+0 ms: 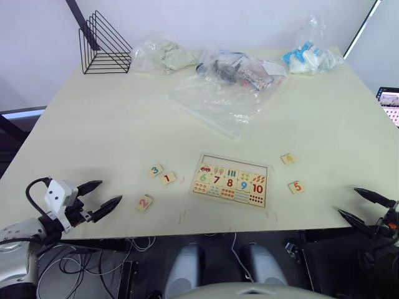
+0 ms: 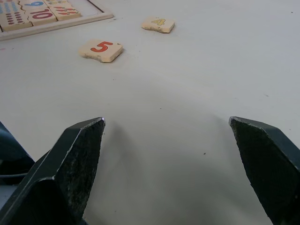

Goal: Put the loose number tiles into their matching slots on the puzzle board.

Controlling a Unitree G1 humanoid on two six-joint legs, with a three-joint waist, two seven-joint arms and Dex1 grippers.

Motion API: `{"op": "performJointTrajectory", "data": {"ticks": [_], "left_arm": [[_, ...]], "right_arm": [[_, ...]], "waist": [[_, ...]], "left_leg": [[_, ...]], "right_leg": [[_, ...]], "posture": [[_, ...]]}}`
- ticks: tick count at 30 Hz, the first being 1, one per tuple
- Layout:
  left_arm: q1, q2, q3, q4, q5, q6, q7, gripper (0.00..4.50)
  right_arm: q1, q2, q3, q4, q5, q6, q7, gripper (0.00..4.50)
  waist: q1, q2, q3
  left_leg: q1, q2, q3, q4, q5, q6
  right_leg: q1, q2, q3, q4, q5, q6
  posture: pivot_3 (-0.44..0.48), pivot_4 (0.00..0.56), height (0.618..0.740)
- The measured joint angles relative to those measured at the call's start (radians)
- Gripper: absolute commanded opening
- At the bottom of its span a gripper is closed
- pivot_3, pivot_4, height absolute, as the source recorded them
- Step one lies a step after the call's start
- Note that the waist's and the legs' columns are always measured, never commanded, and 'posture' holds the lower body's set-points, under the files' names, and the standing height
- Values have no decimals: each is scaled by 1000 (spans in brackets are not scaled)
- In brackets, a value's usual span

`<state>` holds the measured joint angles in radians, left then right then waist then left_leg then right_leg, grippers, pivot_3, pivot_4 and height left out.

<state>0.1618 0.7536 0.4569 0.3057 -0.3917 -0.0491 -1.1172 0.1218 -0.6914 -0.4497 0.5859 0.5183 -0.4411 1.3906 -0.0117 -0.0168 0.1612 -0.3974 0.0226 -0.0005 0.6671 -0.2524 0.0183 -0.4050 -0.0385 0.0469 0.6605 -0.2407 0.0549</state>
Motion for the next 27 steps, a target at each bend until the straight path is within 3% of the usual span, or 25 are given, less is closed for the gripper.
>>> {"op": "performJointTrajectory", "data": {"ticks": [27], "left_arm": [[0, 4, 0, 0, -14, 5, -59, 4500]], "right_arm": [[39, 11, 2, -191, 32, 112, -41, 4454]], "waist": [[0, 0, 0]], "left_leg": [[0, 0, 0, 0, 0, 0]], "right_leg": [[0, 0, 0, 0, 0, 0]], "posture": [[0, 150, 740]]}}
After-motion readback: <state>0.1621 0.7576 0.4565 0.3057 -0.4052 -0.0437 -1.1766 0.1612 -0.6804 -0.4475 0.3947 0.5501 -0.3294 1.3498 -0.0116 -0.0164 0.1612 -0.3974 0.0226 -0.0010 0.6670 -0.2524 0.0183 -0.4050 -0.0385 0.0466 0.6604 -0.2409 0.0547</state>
